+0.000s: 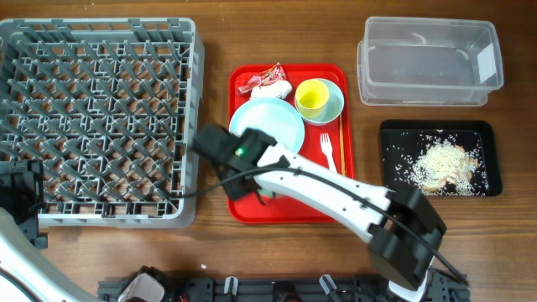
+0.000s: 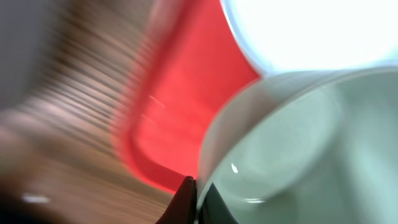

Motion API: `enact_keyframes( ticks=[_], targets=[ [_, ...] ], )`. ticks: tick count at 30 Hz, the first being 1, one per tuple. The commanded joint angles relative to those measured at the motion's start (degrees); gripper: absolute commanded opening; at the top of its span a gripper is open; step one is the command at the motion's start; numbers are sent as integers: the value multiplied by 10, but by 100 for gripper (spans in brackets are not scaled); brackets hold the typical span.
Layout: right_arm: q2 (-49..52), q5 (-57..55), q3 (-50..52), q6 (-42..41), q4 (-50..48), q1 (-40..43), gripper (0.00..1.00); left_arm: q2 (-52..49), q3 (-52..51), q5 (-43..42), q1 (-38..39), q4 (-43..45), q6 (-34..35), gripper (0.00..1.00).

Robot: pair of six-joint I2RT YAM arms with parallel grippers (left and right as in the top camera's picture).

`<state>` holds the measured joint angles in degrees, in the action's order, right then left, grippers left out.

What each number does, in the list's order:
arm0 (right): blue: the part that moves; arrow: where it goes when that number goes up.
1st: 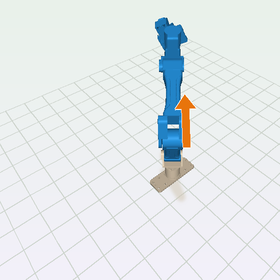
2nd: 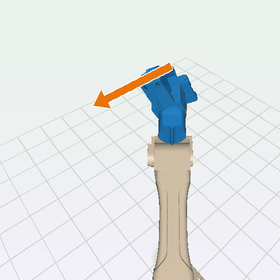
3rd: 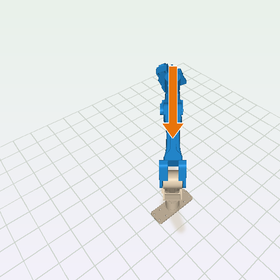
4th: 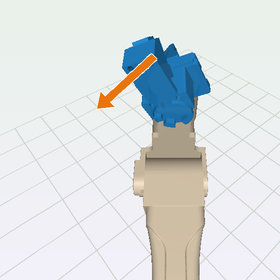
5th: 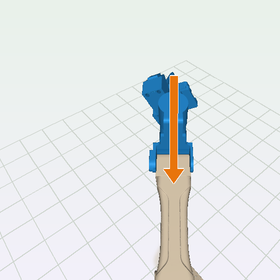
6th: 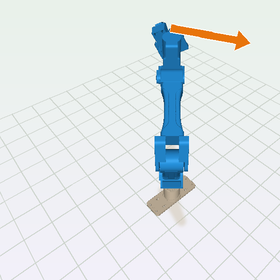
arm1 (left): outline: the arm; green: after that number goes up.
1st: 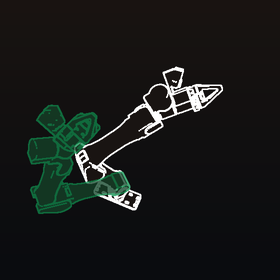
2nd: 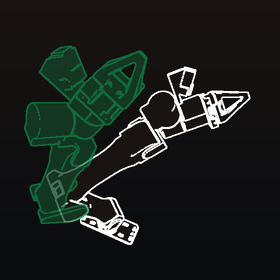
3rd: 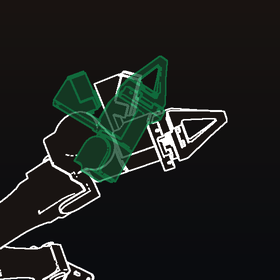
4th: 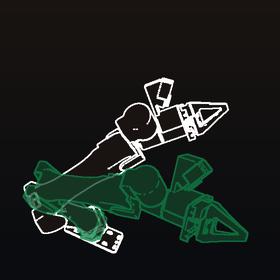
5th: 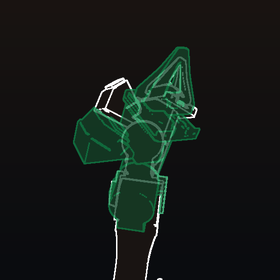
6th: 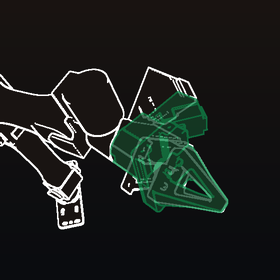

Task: Sort waste into correct bins and load items into the dishwasher rack
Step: 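Carry the green bowl with the right gripper into the dish rack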

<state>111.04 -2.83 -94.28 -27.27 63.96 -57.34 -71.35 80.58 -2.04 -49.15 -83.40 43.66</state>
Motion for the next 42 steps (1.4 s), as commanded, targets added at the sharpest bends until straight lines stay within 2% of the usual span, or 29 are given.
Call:
enact_keyframes(
  ticks=[1, 4, 9, 17, 20, 24, 28, 42],
  targets=[
    [0, 24, -122, 57, -17, 0, 4, 1, -1, 2, -4, 0, 5, 100],
    [0, 37, -174, 77, -80, 7, 4, 1, -1, 2, -4, 0, 5, 100],
    [12, 176, -178, 69, -317, 17, 4, 1, -1, 2, -4, 0, 5, 100],
    [127, 364, -178, -76, -705, 18, 4, 1, -1, 2, -4, 0, 5, 100],
    [160, 396, -178, -134, -810, 17, 4, 1, -1, 2, -4, 0, 5, 100],
    [196, 398, -178, -167, -885, 6, 4, 1, -1, 2, -4, 0, 5, 100],
    [242, 398, -178, -249, -988, 1, 4, 1, -1, 2, -4, 0, 5, 100],
    [334, 437, -178, -364, -1027, -32, 4, 1, -1, 2, -4, 0, 5, 100]
  ],
)
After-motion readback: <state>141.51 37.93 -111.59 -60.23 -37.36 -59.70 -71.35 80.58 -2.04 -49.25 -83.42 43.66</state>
